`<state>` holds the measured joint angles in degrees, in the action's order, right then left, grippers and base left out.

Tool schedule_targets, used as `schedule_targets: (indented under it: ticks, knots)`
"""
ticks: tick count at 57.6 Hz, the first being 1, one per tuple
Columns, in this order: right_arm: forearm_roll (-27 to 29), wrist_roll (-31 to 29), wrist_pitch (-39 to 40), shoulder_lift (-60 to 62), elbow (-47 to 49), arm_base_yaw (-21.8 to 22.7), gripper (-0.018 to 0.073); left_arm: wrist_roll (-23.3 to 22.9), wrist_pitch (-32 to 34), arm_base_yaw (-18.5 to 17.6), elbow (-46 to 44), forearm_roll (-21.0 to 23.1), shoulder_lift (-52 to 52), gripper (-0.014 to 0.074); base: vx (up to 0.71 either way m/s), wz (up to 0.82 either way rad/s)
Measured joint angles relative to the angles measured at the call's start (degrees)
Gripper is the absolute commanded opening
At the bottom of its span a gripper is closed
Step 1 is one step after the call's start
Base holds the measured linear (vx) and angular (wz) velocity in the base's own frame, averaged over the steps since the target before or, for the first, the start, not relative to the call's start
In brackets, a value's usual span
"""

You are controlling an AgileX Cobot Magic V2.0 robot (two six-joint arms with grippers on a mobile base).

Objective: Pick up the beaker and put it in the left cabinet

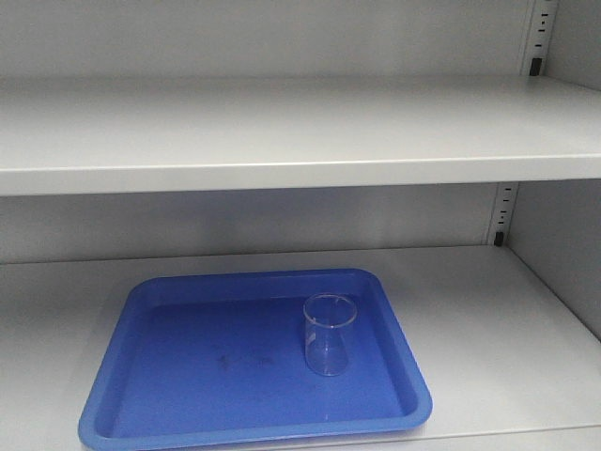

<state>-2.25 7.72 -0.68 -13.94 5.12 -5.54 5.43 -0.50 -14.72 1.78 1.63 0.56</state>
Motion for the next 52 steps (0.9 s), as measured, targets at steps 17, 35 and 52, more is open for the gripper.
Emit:
schedule_targets:
  ticks: [17,35,52]
  knots:
    - [-0.2,0.0,-1.8,14.4,-6.8,0.4,-0.0006,0.0,0.0,0.0,0.0,0.0,0.0,0.0001,0.00,0.00]
    - [-0.2,0.0,-3.0,14.5,-6.8,0.4,-0.0006,0.0,0.0,0.0,0.0,0.0,0.0,0.0001,0.00,0.00]
    - [-0.2,0.0,-3.0,14.5,-6.8,0.4,-0.0006,0.0,0.0,0.0,0.0,0.0,0.0,0.0001,0.00,0.00]
